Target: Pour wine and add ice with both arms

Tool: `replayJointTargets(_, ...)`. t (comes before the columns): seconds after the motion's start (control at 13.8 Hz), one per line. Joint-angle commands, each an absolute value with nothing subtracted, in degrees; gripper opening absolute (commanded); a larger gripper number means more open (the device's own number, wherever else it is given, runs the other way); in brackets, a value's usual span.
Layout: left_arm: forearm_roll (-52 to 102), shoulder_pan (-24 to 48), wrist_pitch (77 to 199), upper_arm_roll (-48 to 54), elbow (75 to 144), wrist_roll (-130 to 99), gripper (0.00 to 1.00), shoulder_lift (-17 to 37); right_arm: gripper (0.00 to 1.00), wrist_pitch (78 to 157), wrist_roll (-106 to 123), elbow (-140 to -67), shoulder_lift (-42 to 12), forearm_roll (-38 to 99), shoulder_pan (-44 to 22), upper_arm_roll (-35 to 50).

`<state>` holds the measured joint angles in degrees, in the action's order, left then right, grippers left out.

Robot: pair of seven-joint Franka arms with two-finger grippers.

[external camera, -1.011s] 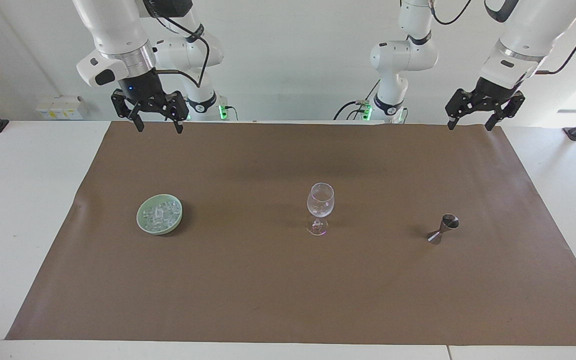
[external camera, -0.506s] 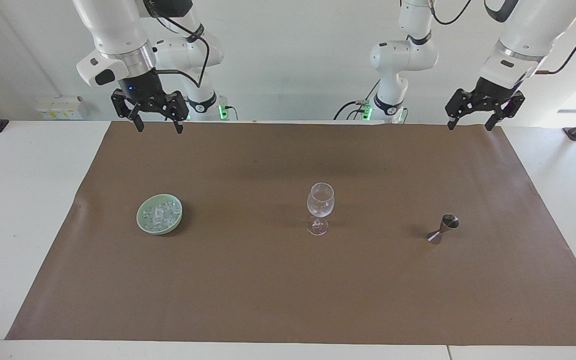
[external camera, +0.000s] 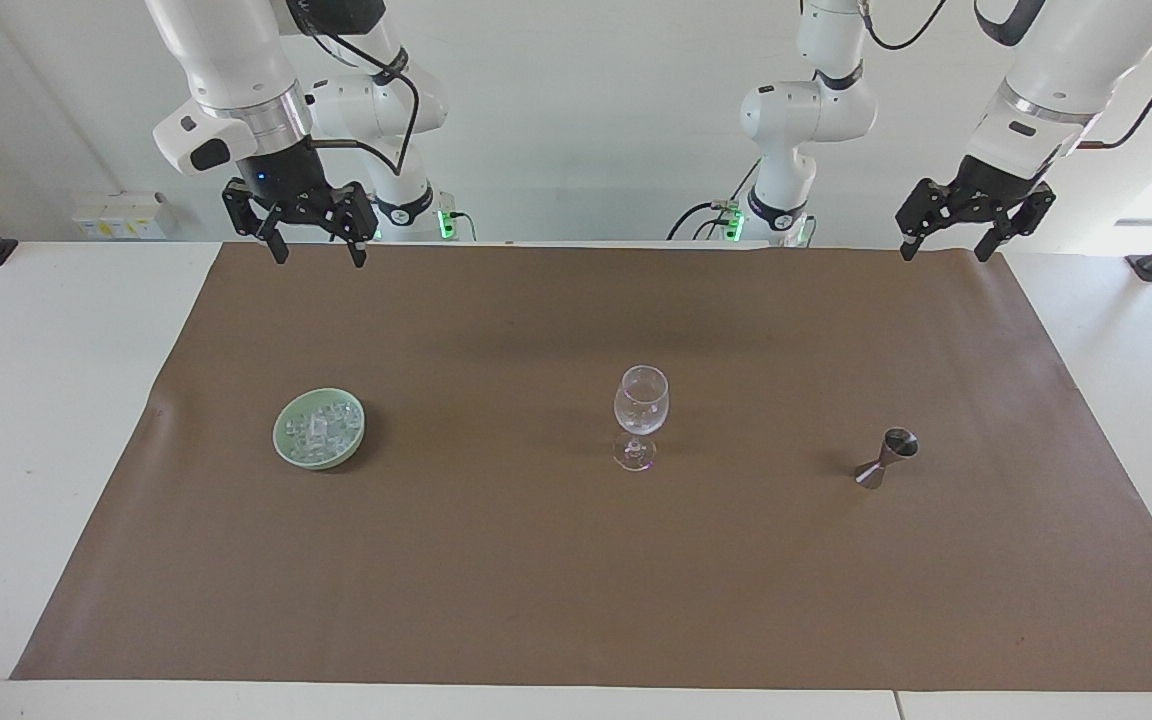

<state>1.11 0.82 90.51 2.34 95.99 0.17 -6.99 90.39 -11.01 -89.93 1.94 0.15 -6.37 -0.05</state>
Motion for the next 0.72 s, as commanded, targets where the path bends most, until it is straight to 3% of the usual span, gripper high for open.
replayJointTargets(0.0,3.4,-1.9,94.6,2.3,101.7,0.4,1.0,-10.2,1.0,90.6,-9.7,-91.1,3.0,1.4,-5.7,0.0)
replayJointTargets(0.65,12.9,-8.2,100.6,2.3,110.2,-11.2,1.0,-11.3,1.0,90.6,-9.7,-91.1,3.0,1.4,-5.7,0.0)
